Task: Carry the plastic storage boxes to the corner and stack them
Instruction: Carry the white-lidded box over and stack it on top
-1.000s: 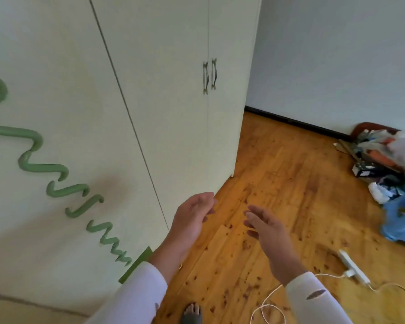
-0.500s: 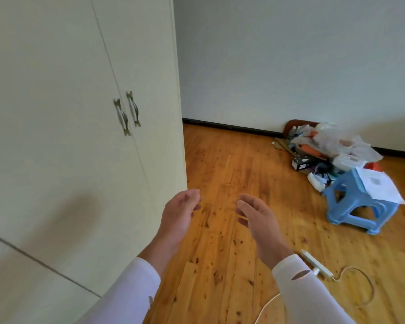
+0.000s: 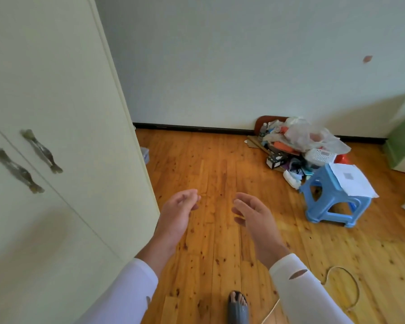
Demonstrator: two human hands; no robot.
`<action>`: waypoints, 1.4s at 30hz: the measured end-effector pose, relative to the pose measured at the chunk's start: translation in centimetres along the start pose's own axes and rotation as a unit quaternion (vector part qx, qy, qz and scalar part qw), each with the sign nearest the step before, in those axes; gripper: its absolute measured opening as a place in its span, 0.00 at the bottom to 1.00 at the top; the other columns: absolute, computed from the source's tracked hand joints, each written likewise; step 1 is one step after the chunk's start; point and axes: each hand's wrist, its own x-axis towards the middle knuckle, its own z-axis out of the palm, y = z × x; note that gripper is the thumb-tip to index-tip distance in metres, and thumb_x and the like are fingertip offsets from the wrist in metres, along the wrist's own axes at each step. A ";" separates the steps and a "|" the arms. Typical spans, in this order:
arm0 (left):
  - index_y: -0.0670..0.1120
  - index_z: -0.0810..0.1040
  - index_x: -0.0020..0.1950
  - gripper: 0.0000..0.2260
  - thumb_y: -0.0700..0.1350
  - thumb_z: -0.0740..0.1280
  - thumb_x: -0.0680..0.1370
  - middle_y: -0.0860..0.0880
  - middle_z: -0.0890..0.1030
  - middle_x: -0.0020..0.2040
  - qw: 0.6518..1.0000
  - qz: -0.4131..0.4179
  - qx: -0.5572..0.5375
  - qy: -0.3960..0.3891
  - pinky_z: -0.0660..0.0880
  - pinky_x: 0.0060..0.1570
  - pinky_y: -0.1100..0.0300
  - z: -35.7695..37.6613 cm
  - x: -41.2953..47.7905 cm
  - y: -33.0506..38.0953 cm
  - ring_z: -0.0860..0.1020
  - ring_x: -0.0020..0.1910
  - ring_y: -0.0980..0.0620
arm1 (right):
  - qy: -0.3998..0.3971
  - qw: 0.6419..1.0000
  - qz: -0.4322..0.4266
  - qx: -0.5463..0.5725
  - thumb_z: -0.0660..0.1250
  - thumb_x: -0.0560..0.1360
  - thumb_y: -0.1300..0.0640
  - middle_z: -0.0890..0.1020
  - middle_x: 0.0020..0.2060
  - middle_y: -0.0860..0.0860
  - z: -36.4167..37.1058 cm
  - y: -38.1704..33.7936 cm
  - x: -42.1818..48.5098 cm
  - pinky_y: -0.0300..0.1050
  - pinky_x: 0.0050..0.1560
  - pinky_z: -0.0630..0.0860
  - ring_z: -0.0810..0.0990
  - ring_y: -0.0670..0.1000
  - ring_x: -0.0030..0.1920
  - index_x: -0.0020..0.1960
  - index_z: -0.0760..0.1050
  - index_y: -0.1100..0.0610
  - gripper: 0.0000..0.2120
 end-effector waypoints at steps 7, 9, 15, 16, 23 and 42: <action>0.59 0.79 0.51 0.07 0.51 0.61 0.82 0.58 0.83 0.52 1.000 -0.013 -0.011 0.016 0.75 0.50 0.62 6.6 10.1 2.8 0.79 0.52 0.59 | -0.016 1.000 0.003 -0.004 0.64 0.79 0.52 0.81 0.53 0.44 -3.8 -2.8 12.6 0.39 0.50 0.77 0.79 0.44 0.53 0.63 0.76 0.48 0.13; 0.57 0.80 0.55 0.08 0.51 0.61 0.82 0.58 0.83 0.52 1.000 -0.017 -0.013 0.022 0.75 0.49 0.62 8.8 12.9 4.0 0.80 0.51 0.59 | -0.023 1.000 0.000 -0.009 0.64 0.79 0.52 0.80 0.53 0.43 -5.1 -3.6 15.9 0.38 0.50 0.77 0.79 0.44 0.53 0.64 0.75 0.49 0.13; 0.57 0.79 0.55 0.08 0.50 0.62 0.82 0.59 0.83 0.51 0.998 -0.030 -0.018 0.044 0.73 0.44 0.65 13.1 19.3 6.7 0.80 0.50 0.60 | -0.038 0.999 -0.002 -0.012 0.64 0.79 0.51 0.80 0.53 0.42 -8.0 -6.0 24.3 0.38 0.50 0.77 0.79 0.43 0.53 0.64 0.75 0.48 0.15; 0.57 0.79 0.54 0.07 0.50 0.61 0.82 0.58 0.83 0.51 0.998 -0.033 -0.018 0.045 0.73 0.44 0.65 13.6 20.3 6.9 0.80 0.50 0.60 | -0.044 0.999 -0.001 -0.009 0.64 0.79 0.51 0.80 0.53 0.42 -8.2 -6.4 25.8 0.38 0.50 0.76 0.79 0.43 0.54 0.65 0.75 0.48 0.15; 0.58 0.79 0.54 0.07 0.51 0.62 0.81 0.60 0.83 0.51 0.998 -0.045 -0.003 0.054 0.72 0.43 0.67 16.0 27.4 8.0 0.79 0.51 0.62 | -0.062 0.998 0.000 -0.013 0.64 0.79 0.51 0.80 0.53 0.42 -8.3 -8.2 33.5 0.38 0.51 0.77 0.79 0.43 0.53 0.62 0.76 0.47 0.12; 0.58 0.80 0.54 0.07 0.50 0.63 0.81 0.58 0.83 0.53 0.989 -0.067 -0.068 0.117 0.75 0.50 0.60 14.6 60.3 12.8 0.80 0.52 0.59 | -0.132 0.989 -0.024 -0.068 0.64 0.79 0.50 0.81 0.51 0.41 2.6 -18.8 65.9 0.36 0.46 0.76 0.80 0.44 0.52 0.57 0.75 0.42 0.08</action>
